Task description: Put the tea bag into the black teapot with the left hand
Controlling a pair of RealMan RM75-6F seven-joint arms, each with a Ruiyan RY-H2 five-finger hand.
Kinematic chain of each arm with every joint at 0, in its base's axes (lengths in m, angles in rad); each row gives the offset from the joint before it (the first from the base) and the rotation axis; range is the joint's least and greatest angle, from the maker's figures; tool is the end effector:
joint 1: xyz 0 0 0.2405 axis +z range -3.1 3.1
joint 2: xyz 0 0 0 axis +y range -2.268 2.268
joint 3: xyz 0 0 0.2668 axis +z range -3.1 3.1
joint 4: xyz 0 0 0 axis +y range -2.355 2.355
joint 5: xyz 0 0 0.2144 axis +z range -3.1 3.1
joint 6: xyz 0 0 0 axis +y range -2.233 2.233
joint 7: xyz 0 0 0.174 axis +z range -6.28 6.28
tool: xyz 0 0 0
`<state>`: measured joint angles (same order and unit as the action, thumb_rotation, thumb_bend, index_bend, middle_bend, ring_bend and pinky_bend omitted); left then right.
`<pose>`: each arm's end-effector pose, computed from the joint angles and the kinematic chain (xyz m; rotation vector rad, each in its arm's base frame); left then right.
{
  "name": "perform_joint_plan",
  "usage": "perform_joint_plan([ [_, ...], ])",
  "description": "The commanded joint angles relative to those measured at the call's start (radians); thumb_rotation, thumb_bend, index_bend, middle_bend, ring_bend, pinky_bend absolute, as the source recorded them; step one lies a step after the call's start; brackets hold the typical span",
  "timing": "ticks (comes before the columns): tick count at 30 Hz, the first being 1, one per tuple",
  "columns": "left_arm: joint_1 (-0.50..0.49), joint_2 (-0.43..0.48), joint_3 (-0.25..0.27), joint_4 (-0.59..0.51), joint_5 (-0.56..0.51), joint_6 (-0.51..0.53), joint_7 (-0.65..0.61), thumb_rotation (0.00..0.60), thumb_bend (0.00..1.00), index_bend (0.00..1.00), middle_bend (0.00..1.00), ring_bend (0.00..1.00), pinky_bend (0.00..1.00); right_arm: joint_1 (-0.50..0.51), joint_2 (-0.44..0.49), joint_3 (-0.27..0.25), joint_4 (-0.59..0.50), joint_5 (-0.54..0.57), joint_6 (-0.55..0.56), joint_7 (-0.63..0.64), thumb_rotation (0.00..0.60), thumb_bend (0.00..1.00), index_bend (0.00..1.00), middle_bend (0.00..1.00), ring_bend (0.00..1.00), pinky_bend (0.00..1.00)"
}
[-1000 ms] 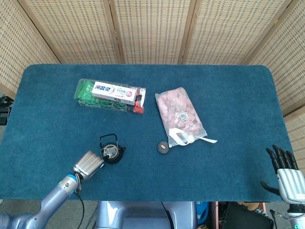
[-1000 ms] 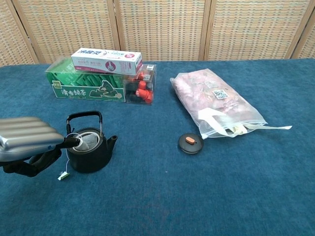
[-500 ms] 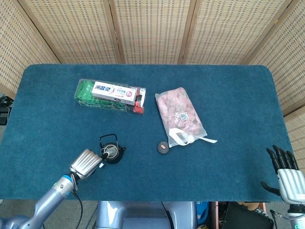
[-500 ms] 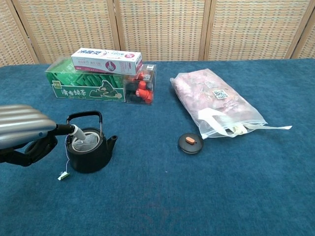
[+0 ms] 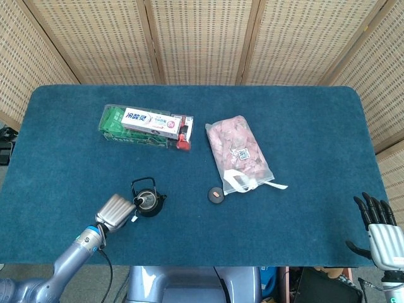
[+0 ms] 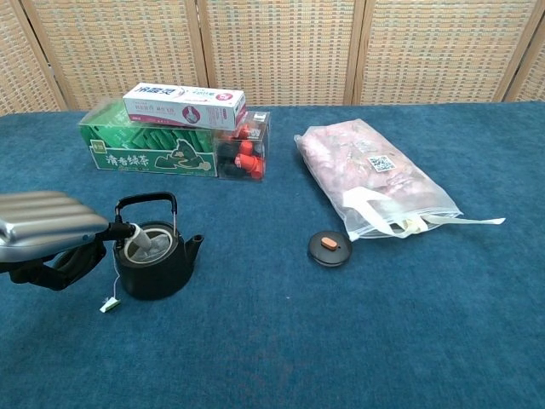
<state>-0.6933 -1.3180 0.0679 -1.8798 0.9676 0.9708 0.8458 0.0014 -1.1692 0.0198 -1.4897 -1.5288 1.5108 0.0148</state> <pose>-0.1877 0.2809 -0.0165 -2.1701 -0.7410 -0.4301 -0.3548 -0.1784 0.1522 1.3775 -0.9026 0.8116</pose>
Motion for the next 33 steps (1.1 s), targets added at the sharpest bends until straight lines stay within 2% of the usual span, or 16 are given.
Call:
perform_joint_plan([
  [1,-0.011,-0.007,0.006,0.002,-0.018,-0.003,0.013,0.6,0.97,0.15,0.67,0.6,0.58,0.0,0.0,0.0,0.001,0.0,0.0,0.0,0.6,0.0,0.03,0.08,0.0,0.0],
  [6,-0.016,-0.006,0.011,-0.01,-0.016,0.007,0.01,0.6,0.97,0.15,0.67,0.6,0.58,-0.001,-0.001,0.0,0.003,0.0,0.001,0.004,0.6,0.0,0.03,0.08,0.0,0.0],
  [27,0.1,0.107,0.057,-0.084,0.276,0.154,-0.197,0.6,0.97,0.16,0.67,0.6,0.58,-0.002,0.003,0.001,0.004,-0.008,0.009,0.008,0.6,0.0,0.03,0.08,0.0,0.0],
  [29,0.119,0.119,0.055,-0.081,0.297,0.182,-0.219,0.6,0.97,0.16,0.66,0.6,0.58,-0.003,0.003,0.0,0.005,-0.007,0.01,0.009,0.6,0.0,0.03,0.08,0.0,0.0],
  [31,0.167,0.134,0.049,-0.07,0.343,0.262,-0.278,0.6,0.97,0.16,0.63,0.58,0.58,-0.003,0.003,0.001,0.005,-0.008,0.012,0.01,0.6,0.0,0.03,0.08,0.0,0.0],
  [33,0.201,0.138,0.054,-0.047,0.39,0.313,-0.32,0.6,0.97,0.16,0.56,0.53,0.56,-0.001,0.003,0.002,0.006,-0.01,0.011,0.01,0.6,0.0,0.03,0.08,0.0,0.0],
])
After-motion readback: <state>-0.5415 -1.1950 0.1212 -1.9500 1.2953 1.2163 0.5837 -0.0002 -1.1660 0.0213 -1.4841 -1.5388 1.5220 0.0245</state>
